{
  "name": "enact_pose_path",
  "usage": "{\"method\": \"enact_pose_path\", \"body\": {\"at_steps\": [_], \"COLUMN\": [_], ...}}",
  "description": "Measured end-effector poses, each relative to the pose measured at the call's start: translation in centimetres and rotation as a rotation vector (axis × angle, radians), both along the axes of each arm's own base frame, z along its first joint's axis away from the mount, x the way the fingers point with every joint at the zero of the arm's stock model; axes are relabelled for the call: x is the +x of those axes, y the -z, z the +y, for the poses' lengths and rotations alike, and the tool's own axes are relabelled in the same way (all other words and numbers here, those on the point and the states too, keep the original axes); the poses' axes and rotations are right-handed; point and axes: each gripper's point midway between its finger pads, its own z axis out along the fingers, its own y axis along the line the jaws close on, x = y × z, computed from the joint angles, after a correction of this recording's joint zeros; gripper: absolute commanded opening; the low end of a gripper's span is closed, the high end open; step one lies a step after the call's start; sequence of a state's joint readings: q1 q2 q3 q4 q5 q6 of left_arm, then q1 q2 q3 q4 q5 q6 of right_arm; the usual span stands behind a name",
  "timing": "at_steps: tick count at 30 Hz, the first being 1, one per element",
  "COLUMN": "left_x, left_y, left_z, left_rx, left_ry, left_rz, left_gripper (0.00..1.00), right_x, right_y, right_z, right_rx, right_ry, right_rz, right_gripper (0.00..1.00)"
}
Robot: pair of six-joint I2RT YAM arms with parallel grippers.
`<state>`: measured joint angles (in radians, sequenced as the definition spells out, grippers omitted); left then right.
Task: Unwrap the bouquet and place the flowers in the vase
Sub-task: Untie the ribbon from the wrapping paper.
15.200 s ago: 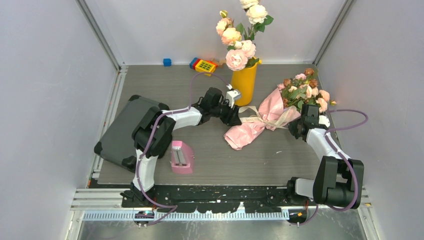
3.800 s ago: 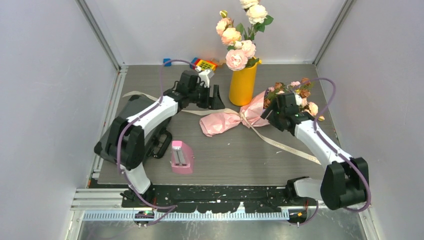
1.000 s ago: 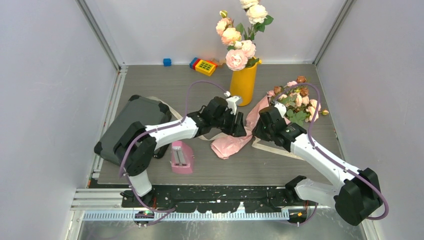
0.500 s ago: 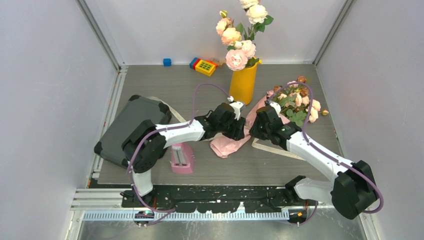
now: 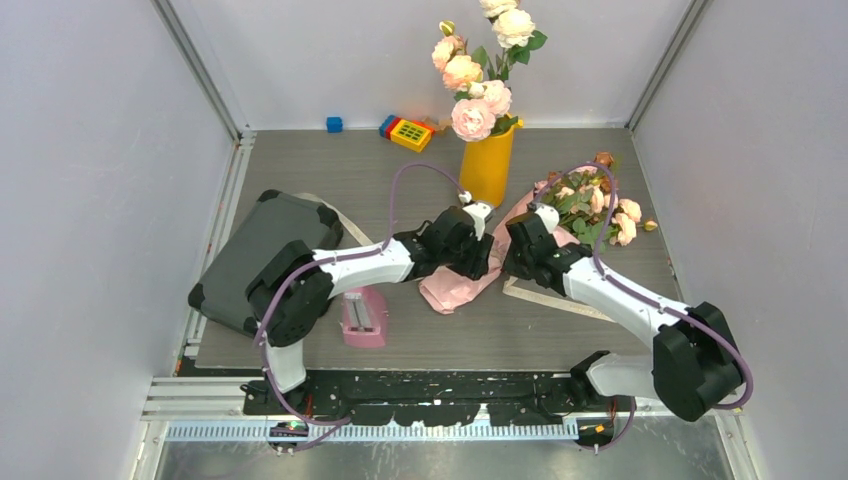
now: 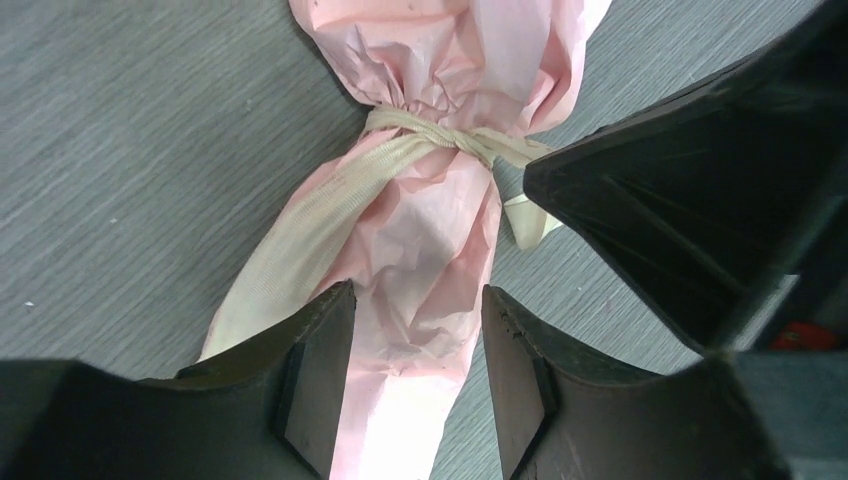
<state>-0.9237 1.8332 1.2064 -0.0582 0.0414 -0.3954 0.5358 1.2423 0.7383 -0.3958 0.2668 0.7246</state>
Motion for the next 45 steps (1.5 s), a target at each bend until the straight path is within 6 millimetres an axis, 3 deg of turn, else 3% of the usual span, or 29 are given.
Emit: {"method": "enact_pose_path", "body": {"at_steps": [5, 14, 20, 25, 30, 37, 45], "left_x": [0.8, 2.3, 2.6, 2.6, 2.6, 2.4, 2.3], "left_y": [-1.2, -2.7, -0.2, 1.4, 1.6, 2.1, 2.4], "left_z": [-0.4, -1.0, -1.1, -0.9, -0.9, -0.8, -0.8], "left_rx": [-0.004, -0.003, 0.048, 0.076, 0.072, 0.076, 0.075], "left_ry": [-0.005, -0.018, -0.011, -0.007, -0.005, 0.006, 0.011], "left_rz": [-0.033, -0.092, -0.08, -0.065, -0.071, -0.082, -0.088], "left_gripper": [0.52, 0.57, 0.55, 0.5, 0.39, 0.26, 0.16], "right_x": [0.1, 0.8, 1.0, 1.1, 1.3, 1.6, 2.6], "right_y": [1.1, 1.4, 2.2, 2.9, 3.2, 2.9, 0.7], "right_z": [-0.6, -1.0, -1.2, -1.3, -1.6, -2.2, -3.1], "right_rx": [-0.05, -0.085, -0.097, -0.112, -0.133, -0.161, -0.18], "right_ry": [0.001, 0.014, 0.023, 0.023, 0.029, 0.044, 0.085], "right_rz": [0.022, 0.003, -0.001, 0.006, 0.002, -0.02, -0.118], "right_gripper": [0.22, 0.25, 0.27, 0.22, 0.01, 0.0, 0.0]}}
